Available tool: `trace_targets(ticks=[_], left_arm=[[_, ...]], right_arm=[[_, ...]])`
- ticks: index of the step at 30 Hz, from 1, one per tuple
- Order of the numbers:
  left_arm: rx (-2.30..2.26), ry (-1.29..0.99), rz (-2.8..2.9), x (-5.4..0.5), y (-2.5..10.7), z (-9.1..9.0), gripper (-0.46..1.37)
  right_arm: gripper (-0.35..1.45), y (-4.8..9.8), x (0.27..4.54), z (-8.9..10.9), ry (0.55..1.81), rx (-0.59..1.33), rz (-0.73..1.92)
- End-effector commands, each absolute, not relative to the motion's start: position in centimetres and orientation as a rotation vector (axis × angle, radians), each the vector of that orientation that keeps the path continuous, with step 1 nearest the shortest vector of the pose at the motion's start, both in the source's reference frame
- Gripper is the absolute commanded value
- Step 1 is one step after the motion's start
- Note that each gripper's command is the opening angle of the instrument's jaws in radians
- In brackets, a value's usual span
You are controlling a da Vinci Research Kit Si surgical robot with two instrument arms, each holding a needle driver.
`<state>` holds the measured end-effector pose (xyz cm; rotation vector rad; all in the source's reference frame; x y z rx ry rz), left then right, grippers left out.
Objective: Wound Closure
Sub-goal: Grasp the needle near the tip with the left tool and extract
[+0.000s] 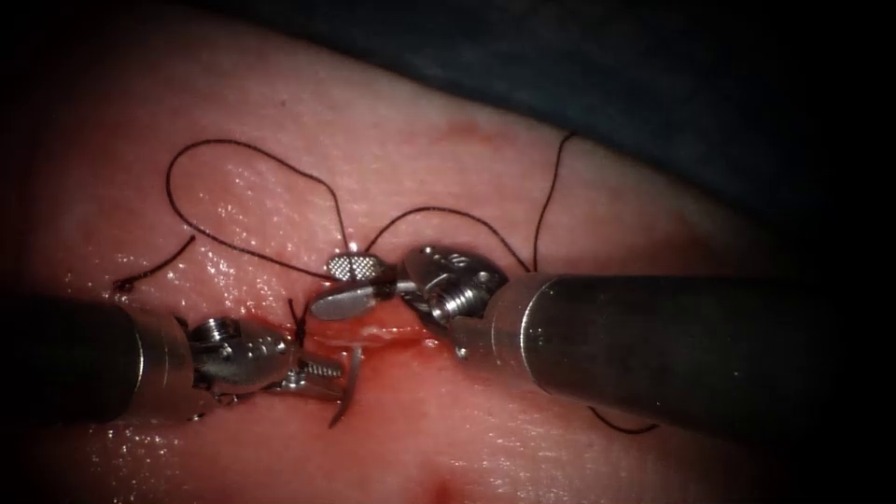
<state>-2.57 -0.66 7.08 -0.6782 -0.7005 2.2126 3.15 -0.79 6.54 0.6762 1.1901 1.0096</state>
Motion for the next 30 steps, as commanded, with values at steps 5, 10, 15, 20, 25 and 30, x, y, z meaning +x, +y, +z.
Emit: trace_targets(ticks=[5,10,15,20,25,30], left_arm=[[-0.691,-0.696,2.237,-2.57,-0.66,7.08,0.14],[-0.697,-0.692,2.260,-2.58,-0.66,7.08,0.18],[-0.714,-0.689,2.286,-2.58,-0.64,7.07,0.26],[-0.746,-0.655,2.343,-2.58,-0.63,7.06,0.37],[-0.815,-0.578,2.474,-2.59,-0.63,7.04,0.49],[-0.891,-0.522,2.607,-2.61,-0.66,7.03,0.32]], right_arm=[[1.18,-0.65,2.97,6.51,1.268,0.443,0.776],[1.19,-0.57,2.83,6.42,1.281,0.313,0.631],[1.19,-0.51,2.67,6.30,1.279,0.252,0.552],[1.26,-0.53,2.63,6.26,1.270,0.238,0.550],[1.25,-0.56,2.64,6.25,1.277,0.240,0.546],[1.25,-0.57,2.64,6.26,1.278,0.240,0.544]])
